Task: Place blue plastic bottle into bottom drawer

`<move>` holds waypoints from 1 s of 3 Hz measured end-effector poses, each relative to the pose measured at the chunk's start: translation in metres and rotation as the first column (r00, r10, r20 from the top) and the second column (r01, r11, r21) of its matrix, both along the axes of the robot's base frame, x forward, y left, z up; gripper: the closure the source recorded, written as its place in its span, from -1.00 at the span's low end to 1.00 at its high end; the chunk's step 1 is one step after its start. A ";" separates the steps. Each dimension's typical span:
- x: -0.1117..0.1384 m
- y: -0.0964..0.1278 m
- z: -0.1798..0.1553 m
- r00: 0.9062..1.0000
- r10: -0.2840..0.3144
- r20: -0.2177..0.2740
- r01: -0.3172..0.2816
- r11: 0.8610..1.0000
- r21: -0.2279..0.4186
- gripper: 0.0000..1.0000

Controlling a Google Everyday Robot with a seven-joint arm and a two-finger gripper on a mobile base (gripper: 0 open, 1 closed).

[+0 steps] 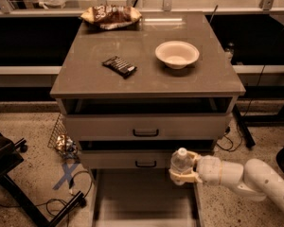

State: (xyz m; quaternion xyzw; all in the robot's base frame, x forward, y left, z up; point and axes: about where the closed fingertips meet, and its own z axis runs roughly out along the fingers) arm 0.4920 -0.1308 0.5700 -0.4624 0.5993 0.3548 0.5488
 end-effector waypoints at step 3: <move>0.013 0.068 -0.170 0.994 0.102 -0.032 -0.100 0.994 0.048 1.00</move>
Offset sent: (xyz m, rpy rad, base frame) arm 0.0145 0.0731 -0.2019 0.0526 0.0454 0.0816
